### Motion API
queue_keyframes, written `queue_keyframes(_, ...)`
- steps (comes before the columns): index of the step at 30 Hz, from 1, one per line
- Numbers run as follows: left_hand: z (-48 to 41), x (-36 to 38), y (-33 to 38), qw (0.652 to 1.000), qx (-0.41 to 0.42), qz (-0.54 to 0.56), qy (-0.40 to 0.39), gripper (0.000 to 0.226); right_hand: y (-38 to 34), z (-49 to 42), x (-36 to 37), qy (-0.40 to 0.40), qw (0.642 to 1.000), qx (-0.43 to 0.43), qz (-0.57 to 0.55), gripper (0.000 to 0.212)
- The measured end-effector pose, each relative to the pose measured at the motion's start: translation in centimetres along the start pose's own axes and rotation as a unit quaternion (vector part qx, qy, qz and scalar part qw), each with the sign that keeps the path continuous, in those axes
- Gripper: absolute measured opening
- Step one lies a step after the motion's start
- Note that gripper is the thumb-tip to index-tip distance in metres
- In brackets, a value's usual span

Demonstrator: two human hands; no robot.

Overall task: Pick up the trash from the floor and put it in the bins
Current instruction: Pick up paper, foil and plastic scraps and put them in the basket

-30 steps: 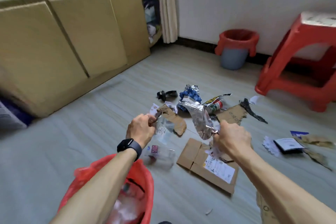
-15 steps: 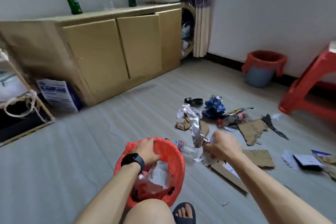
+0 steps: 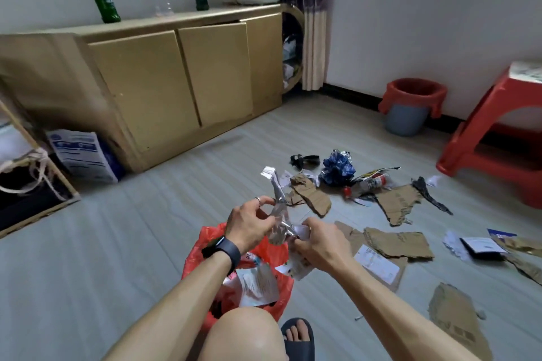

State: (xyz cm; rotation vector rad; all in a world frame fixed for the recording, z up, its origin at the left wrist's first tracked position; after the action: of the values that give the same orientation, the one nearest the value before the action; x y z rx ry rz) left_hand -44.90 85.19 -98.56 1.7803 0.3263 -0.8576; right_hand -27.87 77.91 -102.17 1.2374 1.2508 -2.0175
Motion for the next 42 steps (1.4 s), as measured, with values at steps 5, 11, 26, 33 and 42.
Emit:
queue_keyframes(5, 2.4, -2.4, -4.4, 0.964, 0.066, -0.249, -0.059, 0.022, -3.4, 0.3, 6.7, -0.083, 0.988, -0.021, -0.130, 0.029)
queue_keyframes(11, 5.1, -2.6, -11.2, 0.929, -0.011, -0.352, -0.116, 0.027, -4.4, -0.1, 11.9, -0.061, 0.978, 0.025, -0.196, 0.024)
queue_keyframes(26, 4.8, 8.4, -15.3, 0.915, -0.045, -0.314, -0.248, 0.077, 2.3, -0.9, 15.4, 0.015, 0.989, 0.038, -0.143, 0.036)
queue_keyframes(33, 3.5, 11.6, -19.2, 0.910, -0.050, -0.317, -0.263, 0.083, 2.4, -0.2, 15.8, 0.020, 0.976, 0.015, -0.218, 0.020)
queue_keyframes(42, 3.3, 15.6, -24.4, 0.887, -0.036, -0.355, -0.292, 0.115, 3.0, -1.5, 16.6, -0.029, 0.971, 0.015, -0.237, 0.015)
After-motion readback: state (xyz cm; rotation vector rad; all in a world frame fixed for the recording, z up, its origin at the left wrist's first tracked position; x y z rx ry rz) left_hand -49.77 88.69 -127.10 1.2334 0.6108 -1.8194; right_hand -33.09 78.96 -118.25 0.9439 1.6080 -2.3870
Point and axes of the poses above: each hand's wrist, its own z-axis away from the middle knuckle, its own x-axis out of the palm, y = z × x, the point moved 5 cm from there along -z, towards the middle knuckle, and after that the axes turned 9 degrees about x, right-handed, at the moved point
